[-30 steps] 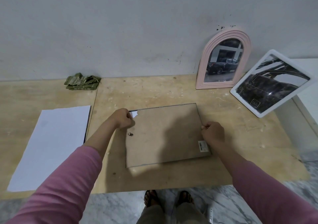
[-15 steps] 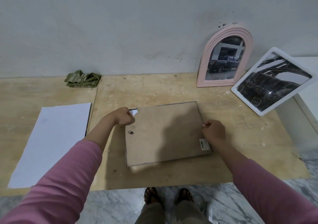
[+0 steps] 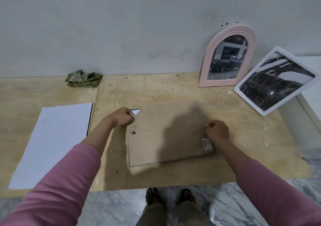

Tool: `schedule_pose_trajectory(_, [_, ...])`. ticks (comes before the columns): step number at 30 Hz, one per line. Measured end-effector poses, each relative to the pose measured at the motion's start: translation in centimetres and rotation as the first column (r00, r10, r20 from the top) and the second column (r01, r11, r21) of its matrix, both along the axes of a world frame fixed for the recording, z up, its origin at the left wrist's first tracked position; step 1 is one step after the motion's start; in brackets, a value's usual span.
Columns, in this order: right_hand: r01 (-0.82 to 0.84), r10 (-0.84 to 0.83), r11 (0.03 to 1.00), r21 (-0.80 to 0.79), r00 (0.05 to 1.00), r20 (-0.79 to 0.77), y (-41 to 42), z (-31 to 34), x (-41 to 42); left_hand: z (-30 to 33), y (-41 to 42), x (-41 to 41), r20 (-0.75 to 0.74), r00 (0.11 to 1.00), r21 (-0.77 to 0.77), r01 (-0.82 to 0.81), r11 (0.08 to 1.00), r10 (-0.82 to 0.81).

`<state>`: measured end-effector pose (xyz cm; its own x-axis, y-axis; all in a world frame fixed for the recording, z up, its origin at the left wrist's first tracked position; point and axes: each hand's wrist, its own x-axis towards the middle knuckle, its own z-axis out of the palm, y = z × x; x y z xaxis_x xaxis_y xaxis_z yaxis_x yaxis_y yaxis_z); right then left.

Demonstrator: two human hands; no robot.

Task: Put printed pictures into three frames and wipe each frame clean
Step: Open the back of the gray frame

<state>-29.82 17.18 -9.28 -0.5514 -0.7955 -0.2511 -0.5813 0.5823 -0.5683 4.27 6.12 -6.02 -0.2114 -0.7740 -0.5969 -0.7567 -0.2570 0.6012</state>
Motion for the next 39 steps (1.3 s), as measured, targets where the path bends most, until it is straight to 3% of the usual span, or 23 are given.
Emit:
schedule_pose_trajectory(3, [0.013, -0.013, 1.000, -0.022, 1.000, 0.017, 0.4, 0.0, 0.2, -0.8, 0.5, -0.3, 0.059, 0.996, -0.078, -0.063, 0.995, 0.068])
schedule_pose_trajectory(9, [0.025, -0.025, 0.994, -0.104, 1.000, 0.002, 1.2, -0.3, 0.7, -1.5, 1.2, -0.8, 0.230, 0.973, -0.215, 0.018, 0.976, 0.033])
schedule_pose_trajectory(14, [0.005, -0.001, 0.993, -0.114, 0.999, 0.034, 0.8, -0.4, 0.8, -1.9, 1.4, -0.9, 0.110, 0.987, -0.271, -0.087, 0.959, 0.121])
schedule_pose_trajectory(18, [-0.011, 0.016, 0.996, -0.084, 0.998, 0.057, 0.1, -0.5, 0.6, -2.5, 1.9, -0.7, -0.041, 0.969, -0.222, -0.245, 0.944, 0.242])
schedule_pose_trajectory(26, [-0.046, 0.047, 0.998, -0.039, 0.998, 0.040, -0.3, -0.4, 0.4, -2.7, 1.4, -0.5, 0.002, 0.983, -0.180, -0.181, 0.967, 0.185])
schedule_pose_trajectory(33, [-0.080, 0.083, 0.992, -0.093, 0.996, 0.033, 0.2, -0.5, 0.0, -3.1, 1.9, -0.4, -0.155, 0.903, -0.108, -0.418, 0.902, 0.400])
schedule_pose_trajectory(39, [-0.075, 0.086, 0.992, -0.105, 0.991, 0.101, -0.3, -0.2, -0.2, -3.5, 1.9, -0.3, -0.109, 0.926, -0.205, -0.378, 0.903, 0.363])
